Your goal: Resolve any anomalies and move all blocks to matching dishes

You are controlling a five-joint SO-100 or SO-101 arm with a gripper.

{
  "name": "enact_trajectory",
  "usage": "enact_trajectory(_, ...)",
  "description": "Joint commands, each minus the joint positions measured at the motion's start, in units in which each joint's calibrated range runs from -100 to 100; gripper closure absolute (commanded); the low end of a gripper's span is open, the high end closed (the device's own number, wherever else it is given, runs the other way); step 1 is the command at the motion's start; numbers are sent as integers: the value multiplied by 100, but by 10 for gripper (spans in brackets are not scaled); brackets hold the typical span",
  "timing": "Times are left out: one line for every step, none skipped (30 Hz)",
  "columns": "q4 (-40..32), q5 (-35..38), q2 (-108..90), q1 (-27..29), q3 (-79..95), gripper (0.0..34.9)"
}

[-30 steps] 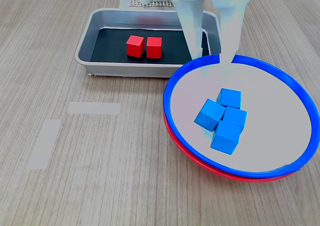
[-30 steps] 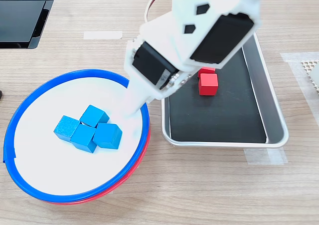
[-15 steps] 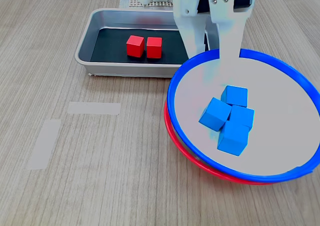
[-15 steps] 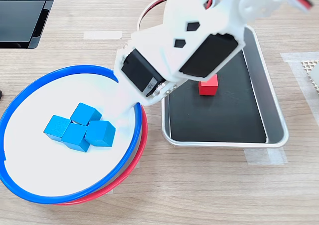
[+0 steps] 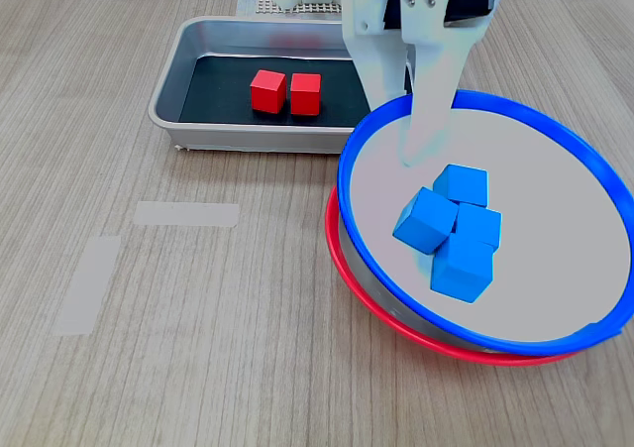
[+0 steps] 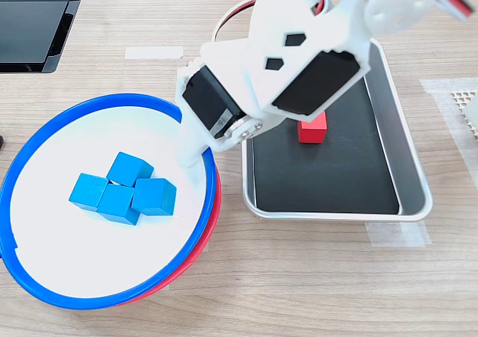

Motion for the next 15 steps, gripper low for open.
enact_trajectory(209,-151,-422,56,-386,349)
enact_trajectory(283,-186,-499,65,-441,349)
enact_trajectory(325,-230,-567,75,-496,349)
enact_trajectory(382,-254,-644,103,-541,349)
enact_trajectory(465,-288,-729,131,-623,349)
enact_trajectory(490,-303,-763,141,-641,349)
enact_trajectory(498,-322,-797,160,-650,349)
enact_trajectory(506,-371,-849,188,-669,349)
enact_trajectory(506,-396,-874,207,-678,349)
enact_trajectory(514,-430,-908,235,-696,349)
enact_trajectory(523,-469,-960,273,-714,349)
enact_trajectory(531,-503,-1011,310,-732,349)
enact_trajectory(547,-518,-1045,338,-741,349)
enact_trajectory(556,-532,-1070,367,-751,349)
enact_trajectory(572,-552,-1113,404,-751,349)
